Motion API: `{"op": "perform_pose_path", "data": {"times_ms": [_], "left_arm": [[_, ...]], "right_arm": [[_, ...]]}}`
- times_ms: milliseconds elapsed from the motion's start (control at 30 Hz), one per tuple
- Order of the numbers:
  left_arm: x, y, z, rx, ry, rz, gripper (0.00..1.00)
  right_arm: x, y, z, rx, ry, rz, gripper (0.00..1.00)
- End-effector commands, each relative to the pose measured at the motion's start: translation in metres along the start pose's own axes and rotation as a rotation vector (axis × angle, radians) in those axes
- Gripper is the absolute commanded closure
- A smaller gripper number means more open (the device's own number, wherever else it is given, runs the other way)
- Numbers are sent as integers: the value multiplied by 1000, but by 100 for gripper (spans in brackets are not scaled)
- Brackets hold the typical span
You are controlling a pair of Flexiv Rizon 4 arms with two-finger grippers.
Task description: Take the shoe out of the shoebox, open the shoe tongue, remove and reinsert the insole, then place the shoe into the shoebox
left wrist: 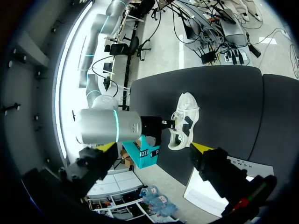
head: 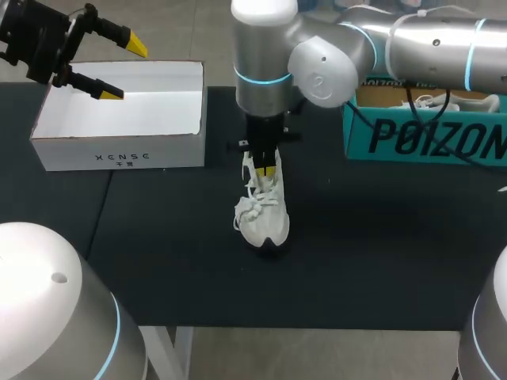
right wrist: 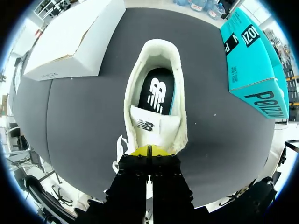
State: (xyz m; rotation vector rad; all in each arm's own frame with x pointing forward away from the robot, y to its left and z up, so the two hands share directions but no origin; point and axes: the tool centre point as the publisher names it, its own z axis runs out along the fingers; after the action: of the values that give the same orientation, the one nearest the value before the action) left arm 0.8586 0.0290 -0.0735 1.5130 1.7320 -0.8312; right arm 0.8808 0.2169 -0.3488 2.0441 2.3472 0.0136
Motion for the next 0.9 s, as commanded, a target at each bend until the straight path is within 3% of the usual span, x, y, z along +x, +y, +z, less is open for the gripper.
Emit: {"op": "perform_pose_path", "data": {"times_ms": [33, 133, 233, 367, 400, 433, 467, 867, 900], "left_arm": [[0, 0, 0, 0, 3, 0, 0], [0, 0, 0, 0, 3, 0, 0], [0, 0, 0, 0, 3, 0, 0], [0, 0, 0, 0, 3, 0, 0], [0, 0, 0, 0, 3, 0, 0], [0, 0, 0, 0, 3, 0, 0], [0, 0, 0, 0, 3, 0, 0], [0, 0, 0, 0, 3, 0, 0], [0, 0, 0, 0, 3, 0, 0]], "right_arm": [[8, 12, 9, 39, -47, 1, 100], [6, 8, -3, 15, -26, 0, 100], [6, 6, -27, -47, 2, -98, 100], [13, 0, -50, -102, 80, -487, 100], [14, -1, -49, -60, 180, -649, 100], [12, -4, -51, -25, 178, -740, 100], [7, -2, -50, -27, 66, -747, 100], [7, -2, -50, -27, 66, -747, 100], [12, 4, -47, -77, 55, -805, 100]]}}
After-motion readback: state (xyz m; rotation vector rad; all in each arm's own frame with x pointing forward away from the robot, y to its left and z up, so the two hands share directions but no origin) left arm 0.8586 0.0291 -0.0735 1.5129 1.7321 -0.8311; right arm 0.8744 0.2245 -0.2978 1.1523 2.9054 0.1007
